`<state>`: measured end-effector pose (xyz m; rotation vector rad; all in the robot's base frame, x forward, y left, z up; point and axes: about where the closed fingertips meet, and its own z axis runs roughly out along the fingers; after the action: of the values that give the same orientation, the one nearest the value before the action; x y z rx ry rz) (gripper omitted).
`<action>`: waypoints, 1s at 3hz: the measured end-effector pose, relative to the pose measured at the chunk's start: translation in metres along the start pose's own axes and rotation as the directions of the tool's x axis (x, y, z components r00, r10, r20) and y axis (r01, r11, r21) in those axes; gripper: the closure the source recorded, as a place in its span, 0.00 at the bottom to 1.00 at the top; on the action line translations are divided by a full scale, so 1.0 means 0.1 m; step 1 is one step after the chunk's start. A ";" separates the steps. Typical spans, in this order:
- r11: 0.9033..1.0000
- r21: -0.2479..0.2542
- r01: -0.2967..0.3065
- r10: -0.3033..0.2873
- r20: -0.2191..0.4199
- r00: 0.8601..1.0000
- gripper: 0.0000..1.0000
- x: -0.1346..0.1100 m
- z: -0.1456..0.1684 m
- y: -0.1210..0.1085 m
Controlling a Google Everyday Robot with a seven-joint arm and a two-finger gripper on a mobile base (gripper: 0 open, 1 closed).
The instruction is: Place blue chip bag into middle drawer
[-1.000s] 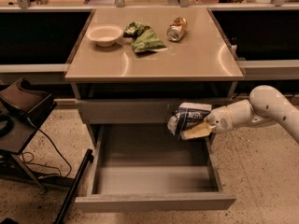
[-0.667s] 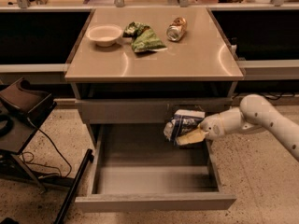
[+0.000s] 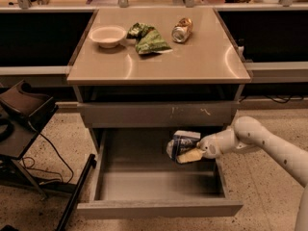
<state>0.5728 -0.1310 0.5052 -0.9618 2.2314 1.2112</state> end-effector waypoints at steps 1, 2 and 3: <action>0.992 0.130 0.006 -0.001 -0.042 0.999 1.00 0.21 -0.04 0.01; 0.977 0.210 0.028 -0.004 -0.113 0.994 1.00 0.41 0.02 0.13; 0.974 0.223 0.031 -0.001 -0.135 0.991 1.00 0.52 0.09 0.19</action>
Offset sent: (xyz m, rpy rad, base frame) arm -0.0630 -0.0112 -0.0282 -0.3666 -0.0732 -0.0812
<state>0.5245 -0.1356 0.4777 -0.9935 2.3975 0.8858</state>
